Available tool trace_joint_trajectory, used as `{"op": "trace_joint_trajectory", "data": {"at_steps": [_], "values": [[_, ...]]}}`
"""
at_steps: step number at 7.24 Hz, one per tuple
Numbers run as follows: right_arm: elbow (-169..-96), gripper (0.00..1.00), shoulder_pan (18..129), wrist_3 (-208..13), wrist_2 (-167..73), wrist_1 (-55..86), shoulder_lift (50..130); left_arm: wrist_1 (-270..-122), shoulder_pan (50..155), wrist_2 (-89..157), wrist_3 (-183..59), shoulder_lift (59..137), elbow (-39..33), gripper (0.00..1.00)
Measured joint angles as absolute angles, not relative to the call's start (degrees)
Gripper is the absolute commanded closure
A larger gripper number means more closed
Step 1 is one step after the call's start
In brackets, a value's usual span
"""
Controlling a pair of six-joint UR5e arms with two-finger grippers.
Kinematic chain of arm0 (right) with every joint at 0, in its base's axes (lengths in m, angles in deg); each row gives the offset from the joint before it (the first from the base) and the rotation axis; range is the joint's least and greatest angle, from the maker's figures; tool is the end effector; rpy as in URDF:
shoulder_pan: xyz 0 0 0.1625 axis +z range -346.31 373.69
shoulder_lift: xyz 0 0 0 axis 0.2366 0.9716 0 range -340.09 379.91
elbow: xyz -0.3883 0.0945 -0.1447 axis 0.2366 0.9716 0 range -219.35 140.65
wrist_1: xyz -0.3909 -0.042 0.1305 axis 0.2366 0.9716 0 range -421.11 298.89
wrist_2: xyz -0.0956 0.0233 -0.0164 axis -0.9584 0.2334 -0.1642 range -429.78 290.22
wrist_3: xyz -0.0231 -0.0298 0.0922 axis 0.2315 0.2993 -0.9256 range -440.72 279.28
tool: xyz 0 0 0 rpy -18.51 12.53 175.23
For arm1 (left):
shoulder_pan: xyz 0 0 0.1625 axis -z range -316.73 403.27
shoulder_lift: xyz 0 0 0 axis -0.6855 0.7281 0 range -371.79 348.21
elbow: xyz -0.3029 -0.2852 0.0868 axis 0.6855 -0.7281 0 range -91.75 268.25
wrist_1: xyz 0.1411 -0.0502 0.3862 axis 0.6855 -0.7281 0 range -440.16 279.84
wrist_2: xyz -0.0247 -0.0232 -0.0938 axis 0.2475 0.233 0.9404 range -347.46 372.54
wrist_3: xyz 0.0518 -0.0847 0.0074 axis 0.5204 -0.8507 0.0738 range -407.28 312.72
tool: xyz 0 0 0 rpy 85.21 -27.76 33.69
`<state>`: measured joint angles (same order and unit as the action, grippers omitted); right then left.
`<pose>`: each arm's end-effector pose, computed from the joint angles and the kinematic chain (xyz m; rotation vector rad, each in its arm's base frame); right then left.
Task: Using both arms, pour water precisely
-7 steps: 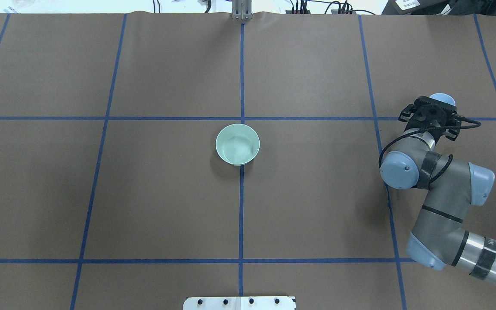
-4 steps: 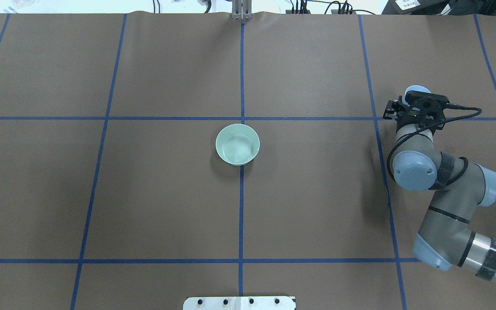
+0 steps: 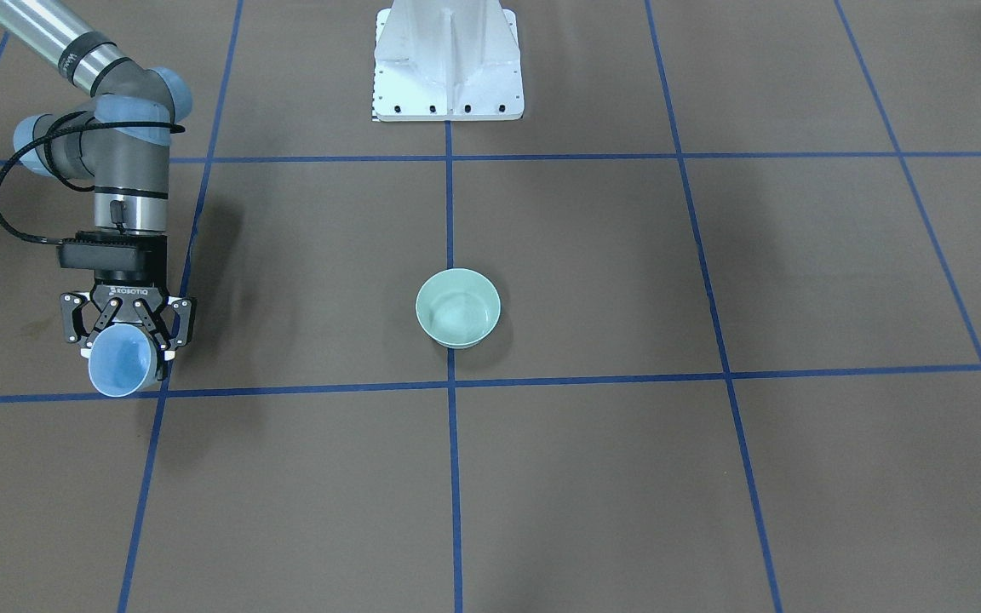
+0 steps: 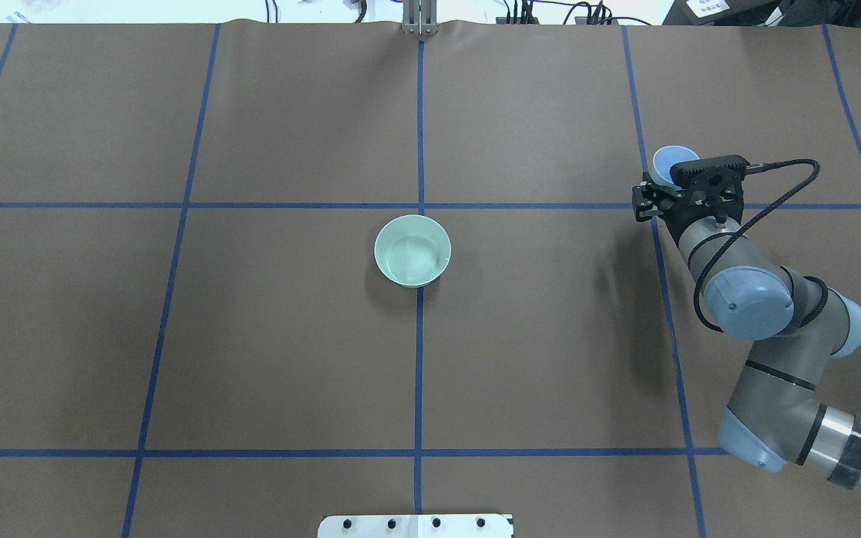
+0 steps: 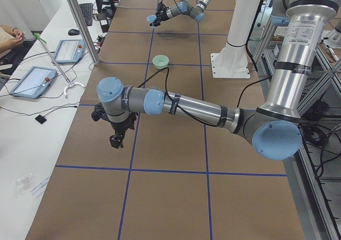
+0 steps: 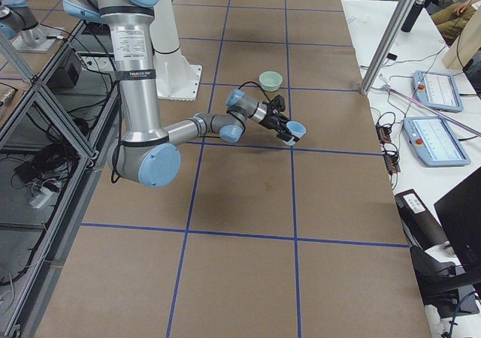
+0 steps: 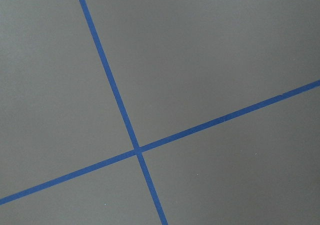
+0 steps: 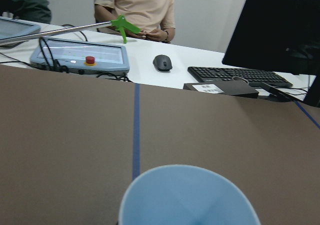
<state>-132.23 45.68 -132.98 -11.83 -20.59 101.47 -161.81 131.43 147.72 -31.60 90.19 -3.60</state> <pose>-0.3842 -0.4595 0.4600 1.0027 -0.5570 0.2074 -0.0441 -0.5767 0.5449 0.1855 0.7749 0.3272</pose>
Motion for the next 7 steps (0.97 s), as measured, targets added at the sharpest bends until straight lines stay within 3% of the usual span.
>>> {"op": "trace_joint_trajectory", "data": {"at_steps": [2, 7], "values": [[-133.1, 1.00, 45.4, -126.2, -2.9, -27.1, 100.8, -161.8, 131.4, 147.7, -31.6, 90.2, -3.6, 0.00], [-136.9, 1.00, 47.0, -106.5, 20.9, -28.4, 95.1, -161.7, 131.4, 147.7, -31.7, 90.2, -3.4, 0.00]]}}
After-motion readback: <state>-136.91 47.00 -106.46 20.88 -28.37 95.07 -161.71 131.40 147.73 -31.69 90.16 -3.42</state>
